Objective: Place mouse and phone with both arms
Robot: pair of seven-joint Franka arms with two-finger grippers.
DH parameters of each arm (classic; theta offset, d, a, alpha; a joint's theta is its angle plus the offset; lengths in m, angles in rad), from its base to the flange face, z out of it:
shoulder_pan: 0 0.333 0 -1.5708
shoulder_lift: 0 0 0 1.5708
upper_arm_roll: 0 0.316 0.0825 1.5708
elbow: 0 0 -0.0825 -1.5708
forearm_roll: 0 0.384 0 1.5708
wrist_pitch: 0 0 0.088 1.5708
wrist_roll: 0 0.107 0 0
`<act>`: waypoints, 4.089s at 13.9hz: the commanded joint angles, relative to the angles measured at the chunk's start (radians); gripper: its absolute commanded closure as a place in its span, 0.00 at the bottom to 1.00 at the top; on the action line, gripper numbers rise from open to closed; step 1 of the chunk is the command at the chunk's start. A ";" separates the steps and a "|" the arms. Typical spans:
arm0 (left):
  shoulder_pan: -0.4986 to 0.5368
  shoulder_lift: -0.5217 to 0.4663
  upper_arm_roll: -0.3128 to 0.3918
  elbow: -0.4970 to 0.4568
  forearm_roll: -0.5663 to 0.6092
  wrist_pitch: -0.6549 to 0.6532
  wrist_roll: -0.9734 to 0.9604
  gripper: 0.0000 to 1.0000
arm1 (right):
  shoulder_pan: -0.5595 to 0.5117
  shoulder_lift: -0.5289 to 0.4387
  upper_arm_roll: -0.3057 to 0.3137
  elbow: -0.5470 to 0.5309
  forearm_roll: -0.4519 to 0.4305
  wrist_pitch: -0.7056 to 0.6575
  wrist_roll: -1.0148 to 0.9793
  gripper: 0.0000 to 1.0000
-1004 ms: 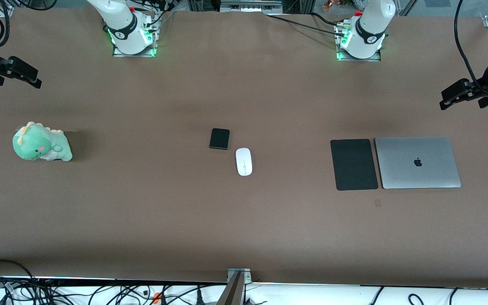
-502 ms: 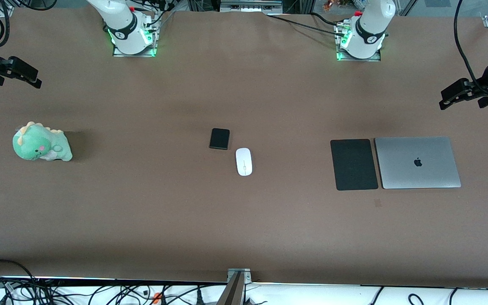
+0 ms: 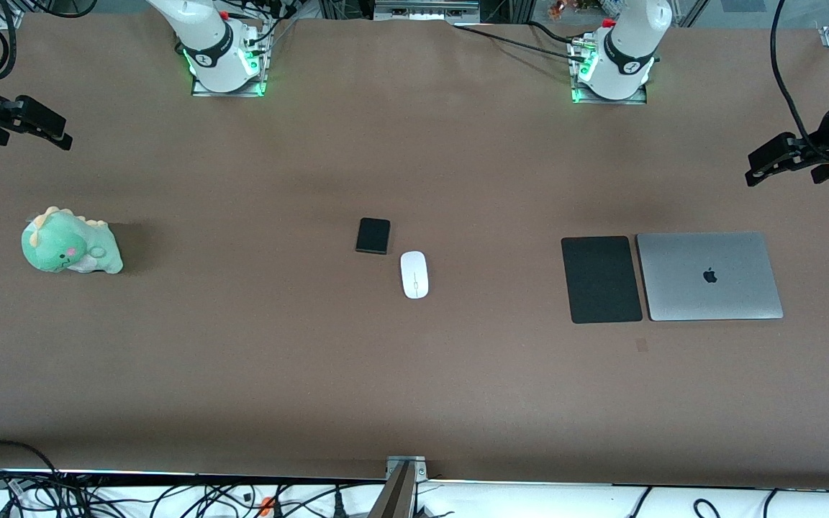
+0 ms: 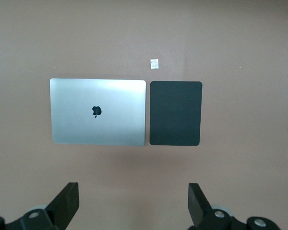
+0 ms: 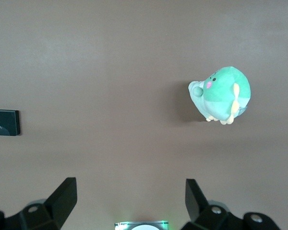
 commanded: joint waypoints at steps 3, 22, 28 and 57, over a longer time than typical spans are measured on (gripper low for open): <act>-0.008 0.003 -0.013 0.023 0.000 -0.020 0.017 0.00 | -0.013 0.004 0.008 0.014 0.020 -0.019 -0.006 0.00; -0.007 0.000 -0.024 0.025 -0.009 -0.025 0.006 0.00 | -0.005 0.012 0.010 0.008 0.019 -0.057 -0.015 0.00; -0.013 0.023 -0.048 0.025 -0.042 -0.026 0.020 0.00 | -0.005 0.044 0.030 0.006 0.020 -0.038 -0.006 0.00; -0.599 0.798 -0.157 0.187 -0.051 0.710 -0.828 0.00 | 0.006 0.076 0.045 0.003 0.028 -0.033 0.021 0.00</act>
